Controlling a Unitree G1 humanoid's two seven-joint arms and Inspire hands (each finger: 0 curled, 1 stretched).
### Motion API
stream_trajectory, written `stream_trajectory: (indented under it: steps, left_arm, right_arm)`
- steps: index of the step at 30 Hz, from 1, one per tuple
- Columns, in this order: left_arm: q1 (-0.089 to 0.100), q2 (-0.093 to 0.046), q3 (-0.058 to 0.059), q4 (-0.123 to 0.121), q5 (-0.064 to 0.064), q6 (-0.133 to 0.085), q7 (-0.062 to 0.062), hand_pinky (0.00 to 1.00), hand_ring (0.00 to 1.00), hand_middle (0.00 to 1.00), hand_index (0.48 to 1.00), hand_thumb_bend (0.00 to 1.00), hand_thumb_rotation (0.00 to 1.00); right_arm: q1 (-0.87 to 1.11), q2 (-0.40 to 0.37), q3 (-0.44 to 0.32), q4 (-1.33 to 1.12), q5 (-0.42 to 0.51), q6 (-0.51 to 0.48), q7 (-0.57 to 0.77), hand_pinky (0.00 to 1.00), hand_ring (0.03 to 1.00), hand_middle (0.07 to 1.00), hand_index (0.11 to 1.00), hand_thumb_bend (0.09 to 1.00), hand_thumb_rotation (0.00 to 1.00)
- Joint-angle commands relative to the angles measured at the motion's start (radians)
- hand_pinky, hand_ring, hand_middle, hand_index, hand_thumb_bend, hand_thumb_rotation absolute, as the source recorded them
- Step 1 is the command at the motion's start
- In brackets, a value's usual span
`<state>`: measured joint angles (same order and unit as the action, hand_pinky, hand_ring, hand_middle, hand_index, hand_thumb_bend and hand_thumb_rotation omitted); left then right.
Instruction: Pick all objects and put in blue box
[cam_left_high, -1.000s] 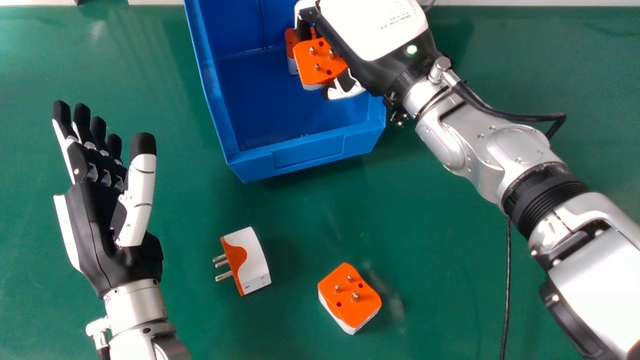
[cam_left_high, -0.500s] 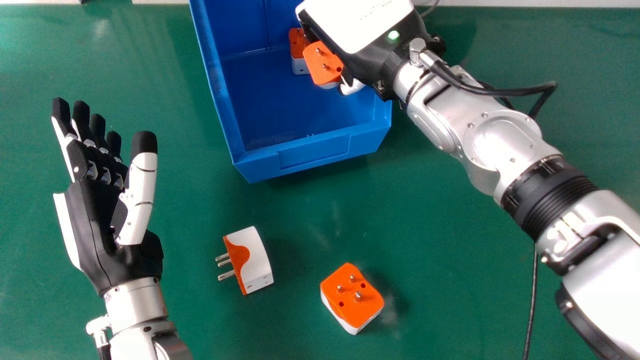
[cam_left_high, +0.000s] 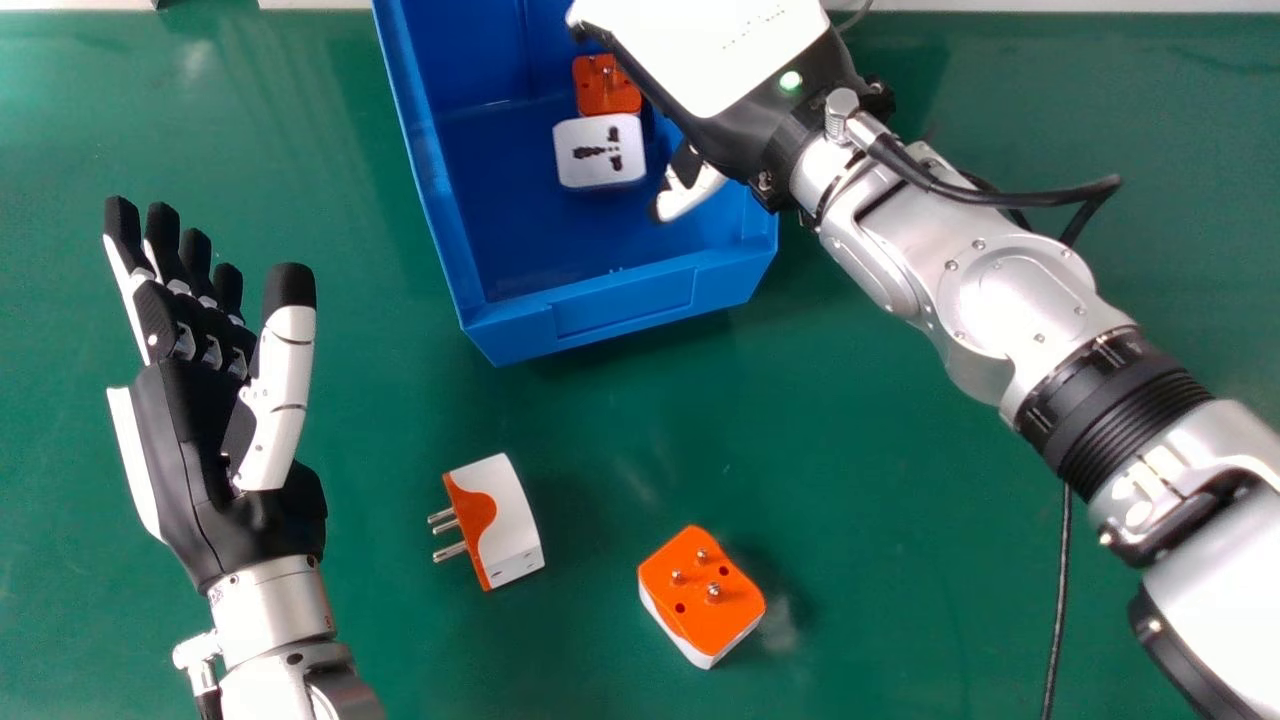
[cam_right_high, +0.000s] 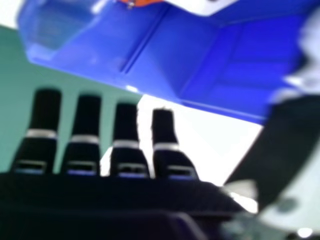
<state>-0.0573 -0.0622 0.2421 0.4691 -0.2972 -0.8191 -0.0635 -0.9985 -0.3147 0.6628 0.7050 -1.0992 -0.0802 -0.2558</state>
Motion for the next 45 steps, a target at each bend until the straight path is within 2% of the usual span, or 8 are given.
stream_trajectory:
  steps: [1,6,14,23,28,33,38,45]
  left_arm:
    - [0.001,-0.035,-0.005,-0.014,0.000,-0.026,-0.006,1.00,1.00,1.00,1.000,0.66,0.38]
    - [0.012,-0.036,-0.007,-0.019,0.001,-0.030,-0.007,1.00,1.00,1.00,1.000,0.66,0.38]
    - [0.026,-0.031,-0.008,-0.026,-0.001,-0.026,-0.014,1.00,1.00,1.00,1.000,0.66,0.39]
    - [0.044,-0.029,-0.011,-0.043,0.001,-0.016,-0.023,1.00,1.00,1.00,1.000,0.65,0.39]
    - [0.056,-0.031,-0.016,-0.059,-0.006,-0.002,-0.027,1.00,1.00,1.00,1.000,0.65,0.39]
    - [0.064,-0.026,-0.018,-0.065,-0.003,-0.001,-0.027,1.00,1.00,1.00,1.000,0.65,0.39]
    - [0.069,-0.020,-0.018,-0.067,0.014,-0.003,-0.020,1.00,1.00,1.00,1.000,0.64,0.39]
    - [0.069,-0.019,-0.019,-0.070,0.015,0.004,-0.023,1.00,1.00,1.00,1.000,0.63,0.40]
  right_arm:
    - [0.002,-0.017,-0.022,-0.062,0.013,0.006,0.000,0.90,0.921,0.932,0.931,0.934,0.55]
    - [0.098,-0.058,-0.062,-0.259,0.014,0.047,0.053,0.93,0.950,0.957,0.956,0.959,0.59]
    - [0.364,-0.083,-0.183,-0.727,0.048,0.197,0.331,0.97,0.980,0.983,0.982,0.984,0.63]
    - [0.645,-0.083,-0.270,-1.217,0.041,0.404,0.824,0.99,0.992,0.993,0.993,0.995,0.65]
    - [0.735,-0.071,-0.281,-1.347,0.011,0.470,1.025,0.99,0.996,0.997,0.997,0.998,0.62]
    - [0.800,-0.049,-0.287,-1.385,-0.010,0.503,1.107,1.00,0.998,0.998,0.998,1.000,0.60]
    - [0.840,-0.010,-0.283,-1.384,-0.042,0.542,1.170,1.00,0.999,0.999,0.999,1.000,0.58]
    - [0.914,0.043,-0.228,-1.353,-0.112,0.524,1.150,1.00,1.000,1.000,1.000,1.000,0.57]
